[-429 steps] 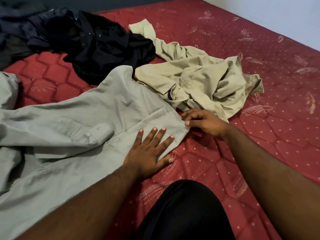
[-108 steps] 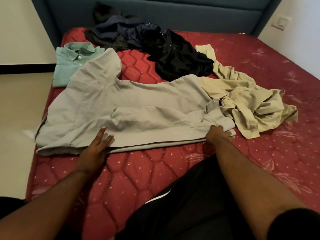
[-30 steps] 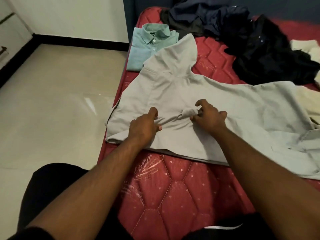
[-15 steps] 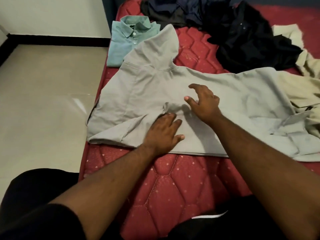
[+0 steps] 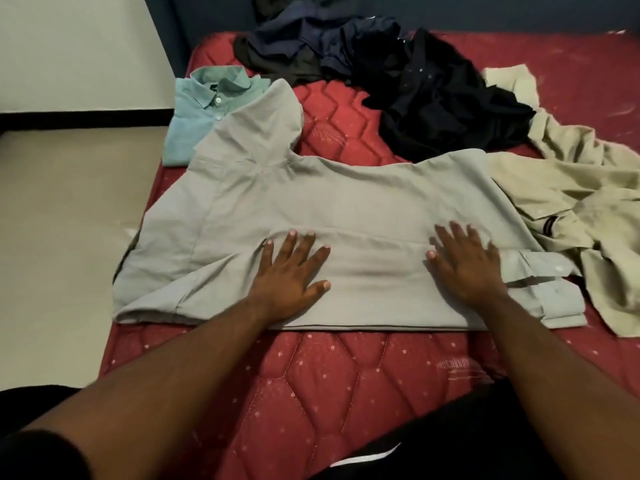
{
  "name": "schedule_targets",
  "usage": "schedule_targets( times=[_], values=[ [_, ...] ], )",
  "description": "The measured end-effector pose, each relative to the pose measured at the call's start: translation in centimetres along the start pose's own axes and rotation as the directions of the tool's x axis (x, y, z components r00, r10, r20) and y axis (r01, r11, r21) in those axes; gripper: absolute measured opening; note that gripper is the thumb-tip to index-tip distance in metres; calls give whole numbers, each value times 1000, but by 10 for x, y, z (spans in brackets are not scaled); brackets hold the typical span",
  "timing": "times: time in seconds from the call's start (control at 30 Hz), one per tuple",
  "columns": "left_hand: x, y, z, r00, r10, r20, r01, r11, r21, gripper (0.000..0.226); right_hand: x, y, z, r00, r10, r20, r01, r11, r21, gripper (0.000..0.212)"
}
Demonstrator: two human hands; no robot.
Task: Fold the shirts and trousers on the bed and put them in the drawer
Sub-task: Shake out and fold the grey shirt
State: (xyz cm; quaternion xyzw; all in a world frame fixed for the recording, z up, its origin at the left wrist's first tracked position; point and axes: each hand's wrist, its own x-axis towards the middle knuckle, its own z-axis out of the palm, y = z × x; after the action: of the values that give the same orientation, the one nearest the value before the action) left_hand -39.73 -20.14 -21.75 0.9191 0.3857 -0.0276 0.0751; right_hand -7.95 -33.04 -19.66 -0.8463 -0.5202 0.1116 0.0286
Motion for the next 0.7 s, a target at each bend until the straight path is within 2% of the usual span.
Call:
schedule_targets(
  times=[0.03, 0.07, 0.1, 0.13, 0.17, 0.2, 0.23, 0.27, 0.33, 0.43, 0.5, 0.53, 0.6, 0.63, 0.7],
  values=[
    [0, 0, 0, 999, 5, 37, -5, 1000, -2, 74, -2, -3, 3, 997, 6, 79, -7, 1000, 8, 70],
    [0, -1, -1, 1000, 11, 11, -11, 1000, -14, 72, -3, -7, 2, 991, 44, 123, -44, 999, 1, 65],
    [-2, -2, -3, 995, 5, -99, -8, 999, -39, 67, -1, -13, 1, 991, 82, 105, -81, 997, -11, 59],
    [-4, -6, -9, 961, -29, -276, 5, 996, -88, 59, 5, -25, -3, 997, 79, 14, -79, 997, 0, 53],
    [-7, -8, -13, 890, -95, -446, 26, 987, -158, 48, 11, -41, -6, 994, 34, -104, -28, 998, 56, 48],
    [-9, -16, -17, 801, -198, -564, 76, 970, -232, 38, 20, -66, -10, 976, -54, -210, 86, 986, 146, 43],
    [-13, -22, -17, 740, -313, -595, 147, 939, -311, 31, 29, -92, -11, 953, -150, -265, 220, 941, 259, 37],
    [-15, -29, -17, 711, -418, -565, 226, 897, -380, 26, 35, -121, -12, 940, -230, -253, 315, 869, 381, 30],
    [-19, -41, -13, 704, -537, -466, 329, 827, -456, 20, 48, -179, -8, 941, -316, -121, 334, 807, 487, 28],
    [-23, -54, -3, 754, -519, -402, 318, 824, -469, 14, 71, -240, -2, 922, -341, 183, 242, 877, 416, 28],
    [-24, -61, 4, 762, -498, -413, 301, 838, -455, 11, 85, -246, 6, 905, -337, 261, 205, 881, 427, 8],
    [-24, -64, 7, 752, -508, -419, 302, 832, -466, 9, 90, -242, 12, 917, -310, 253, 177, 881, 439, 6],
    [-21, -66, 10, 730, -542, -416, 309, 805, -507, 6, 88, -231, 20, 951, -237, 196, 134, 893, 429, 15],
    [-22, -66, 12, 722, -563, -402, 319, 786, -529, 5, 82, -230, 24, 968, -212, 132, 147, 912, 383, 16],
    [-22, -65, 8, 725, -575, -378, 324, 770, -550, 7, 67, -230, 28, 975, -193, -113, 218, 934, 282, 16]
  ],
)
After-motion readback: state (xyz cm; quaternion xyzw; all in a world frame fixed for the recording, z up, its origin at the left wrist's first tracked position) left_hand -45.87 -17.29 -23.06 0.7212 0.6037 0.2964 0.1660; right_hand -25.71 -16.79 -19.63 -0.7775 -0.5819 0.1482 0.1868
